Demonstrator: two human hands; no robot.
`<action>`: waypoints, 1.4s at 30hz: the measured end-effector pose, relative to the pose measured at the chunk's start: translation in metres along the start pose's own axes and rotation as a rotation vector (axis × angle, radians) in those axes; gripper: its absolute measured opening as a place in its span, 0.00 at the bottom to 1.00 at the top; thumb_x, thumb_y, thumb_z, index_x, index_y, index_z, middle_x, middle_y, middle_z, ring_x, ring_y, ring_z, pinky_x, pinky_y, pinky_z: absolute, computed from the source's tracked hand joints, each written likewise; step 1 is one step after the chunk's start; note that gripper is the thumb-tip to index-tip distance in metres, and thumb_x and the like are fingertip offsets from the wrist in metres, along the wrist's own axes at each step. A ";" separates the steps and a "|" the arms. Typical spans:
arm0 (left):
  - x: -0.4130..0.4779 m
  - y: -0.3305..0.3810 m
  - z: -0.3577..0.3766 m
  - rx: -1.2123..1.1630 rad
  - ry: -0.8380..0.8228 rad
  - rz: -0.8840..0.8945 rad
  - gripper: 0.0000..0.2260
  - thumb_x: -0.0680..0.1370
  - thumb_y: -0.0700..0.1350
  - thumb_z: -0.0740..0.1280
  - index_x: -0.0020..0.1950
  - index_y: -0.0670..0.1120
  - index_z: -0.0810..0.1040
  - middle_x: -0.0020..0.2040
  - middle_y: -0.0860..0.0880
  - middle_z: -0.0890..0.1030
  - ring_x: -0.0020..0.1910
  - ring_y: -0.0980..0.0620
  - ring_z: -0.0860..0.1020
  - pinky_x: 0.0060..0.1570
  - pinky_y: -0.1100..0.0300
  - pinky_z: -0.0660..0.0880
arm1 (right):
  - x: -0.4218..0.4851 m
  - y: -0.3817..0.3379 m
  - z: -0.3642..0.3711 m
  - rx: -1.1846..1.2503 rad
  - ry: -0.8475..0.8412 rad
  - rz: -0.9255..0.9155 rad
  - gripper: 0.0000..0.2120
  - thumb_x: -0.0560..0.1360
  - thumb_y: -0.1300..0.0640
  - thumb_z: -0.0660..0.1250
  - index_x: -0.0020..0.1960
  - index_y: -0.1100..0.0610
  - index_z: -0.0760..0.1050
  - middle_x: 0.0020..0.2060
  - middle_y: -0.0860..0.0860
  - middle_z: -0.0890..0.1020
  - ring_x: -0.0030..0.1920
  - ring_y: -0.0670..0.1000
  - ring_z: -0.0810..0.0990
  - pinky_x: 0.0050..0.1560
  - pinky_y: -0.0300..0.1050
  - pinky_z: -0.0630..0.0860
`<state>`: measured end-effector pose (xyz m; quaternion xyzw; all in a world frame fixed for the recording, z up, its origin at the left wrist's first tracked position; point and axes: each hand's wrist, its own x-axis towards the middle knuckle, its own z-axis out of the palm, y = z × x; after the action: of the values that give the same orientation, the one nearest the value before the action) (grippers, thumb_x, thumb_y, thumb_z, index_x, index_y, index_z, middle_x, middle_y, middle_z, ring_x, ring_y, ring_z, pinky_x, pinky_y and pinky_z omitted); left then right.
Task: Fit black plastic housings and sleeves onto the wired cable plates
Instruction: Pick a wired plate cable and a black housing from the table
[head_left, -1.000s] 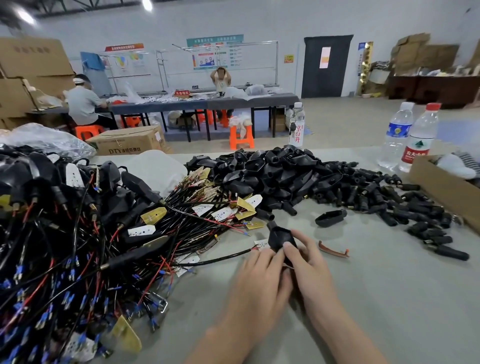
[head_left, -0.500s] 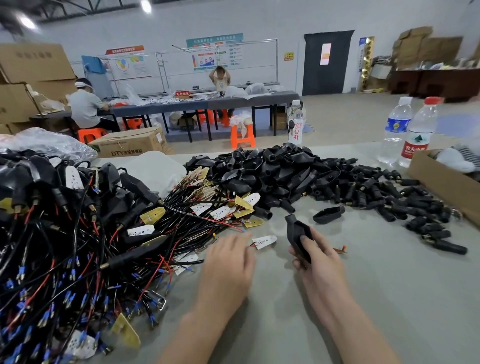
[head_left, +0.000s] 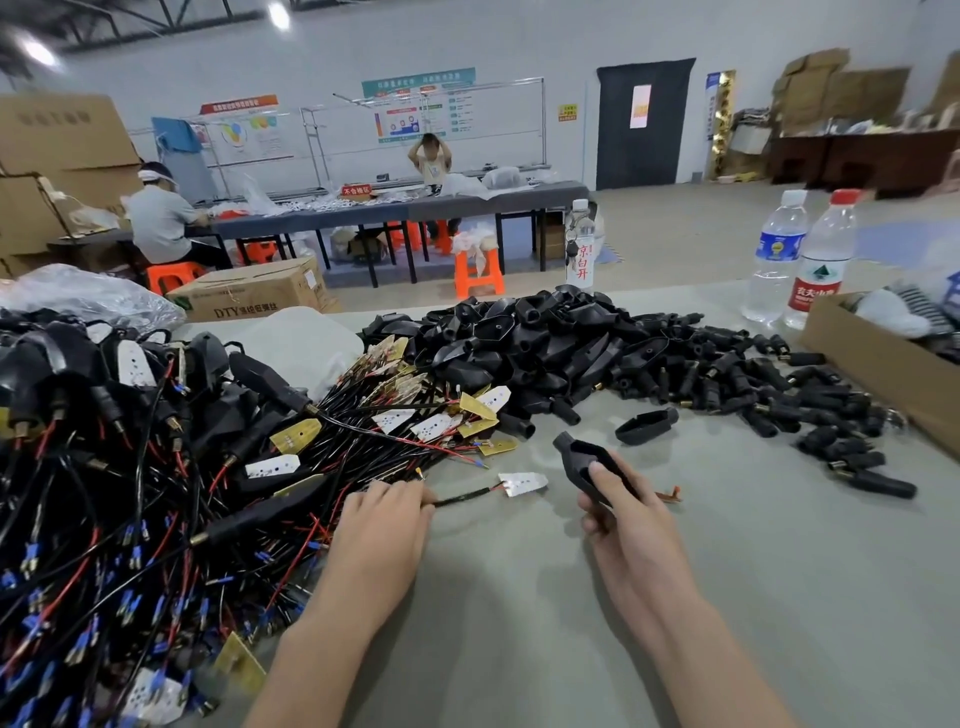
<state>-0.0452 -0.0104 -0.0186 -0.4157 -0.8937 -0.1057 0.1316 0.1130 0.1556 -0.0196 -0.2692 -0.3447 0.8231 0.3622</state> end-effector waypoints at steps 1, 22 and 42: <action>0.000 0.003 -0.004 -0.082 0.044 -0.023 0.09 0.84 0.51 0.55 0.60 0.57 0.73 0.55 0.59 0.79 0.58 0.54 0.75 0.60 0.57 0.65 | 0.001 -0.001 -0.001 0.016 -0.002 0.009 0.10 0.77 0.62 0.70 0.57 0.54 0.80 0.41 0.51 0.86 0.32 0.46 0.77 0.28 0.37 0.72; 0.013 0.043 -0.113 -1.889 0.601 -0.271 0.07 0.85 0.41 0.59 0.50 0.49 0.74 0.51 0.52 0.85 0.47 0.58 0.80 0.49 0.64 0.76 | -0.007 -0.005 0.008 0.286 -0.135 0.253 0.12 0.81 0.61 0.57 0.51 0.68 0.76 0.39 0.60 0.83 0.39 0.56 0.83 0.37 0.46 0.82; -0.015 0.047 -0.025 -1.861 0.620 -0.674 0.03 0.81 0.42 0.65 0.48 0.46 0.73 0.49 0.48 0.86 0.46 0.54 0.85 0.49 0.64 0.80 | -0.005 -0.007 0.005 0.493 -0.168 0.252 0.10 0.71 0.62 0.63 0.51 0.65 0.74 0.42 0.61 0.82 0.42 0.58 0.80 0.55 0.55 0.77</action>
<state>0.0037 0.0012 0.0038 -0.0360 -0.4554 -0.8879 -0.0536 0.1156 0.1538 -0.0103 -0.1444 -0.1270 0.9400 0.2818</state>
